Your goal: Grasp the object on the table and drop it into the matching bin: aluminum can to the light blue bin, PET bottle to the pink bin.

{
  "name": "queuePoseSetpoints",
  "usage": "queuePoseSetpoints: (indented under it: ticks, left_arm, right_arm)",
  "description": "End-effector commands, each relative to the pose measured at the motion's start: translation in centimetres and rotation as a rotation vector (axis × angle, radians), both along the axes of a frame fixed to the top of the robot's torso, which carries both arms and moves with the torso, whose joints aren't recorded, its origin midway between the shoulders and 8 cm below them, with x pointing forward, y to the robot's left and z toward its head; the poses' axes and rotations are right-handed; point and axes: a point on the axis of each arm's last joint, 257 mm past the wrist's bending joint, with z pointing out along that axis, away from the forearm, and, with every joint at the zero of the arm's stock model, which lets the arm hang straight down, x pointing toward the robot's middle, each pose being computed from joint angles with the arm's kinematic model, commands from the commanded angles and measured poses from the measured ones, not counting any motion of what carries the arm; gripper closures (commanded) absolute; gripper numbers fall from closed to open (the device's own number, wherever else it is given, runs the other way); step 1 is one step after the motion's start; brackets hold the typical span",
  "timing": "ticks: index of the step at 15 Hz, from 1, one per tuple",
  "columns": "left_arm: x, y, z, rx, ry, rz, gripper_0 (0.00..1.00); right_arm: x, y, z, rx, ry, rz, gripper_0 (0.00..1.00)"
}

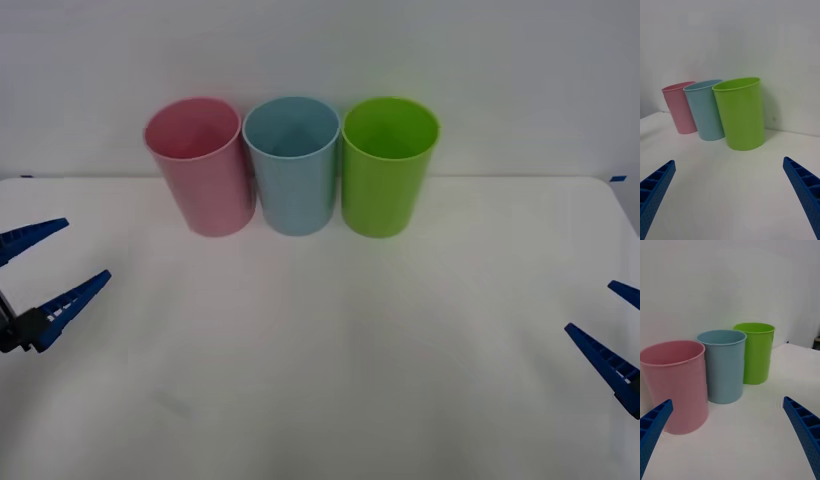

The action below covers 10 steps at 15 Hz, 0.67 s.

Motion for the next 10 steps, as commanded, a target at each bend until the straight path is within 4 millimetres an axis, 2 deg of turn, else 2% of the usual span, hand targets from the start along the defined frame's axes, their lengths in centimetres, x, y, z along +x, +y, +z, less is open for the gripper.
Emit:
queuePoseSetpoints:
  ticks: [1, 10]
  left_arm:
    - [-1.7, 1.9, -0.5, 0.044, 0.020, 0.011, 0.00]
    - [-5.8, 4.8, -2.5, 0.116, 0.099, 0.061, 0.00]
  right_arm:
    - [0.0, 0.0, 0.0, 0.000, 0.000, 0.000, 0.00]
    - [0.0, 0.0, 0.0, 0.000, 0.000, 0.000, 0.00]
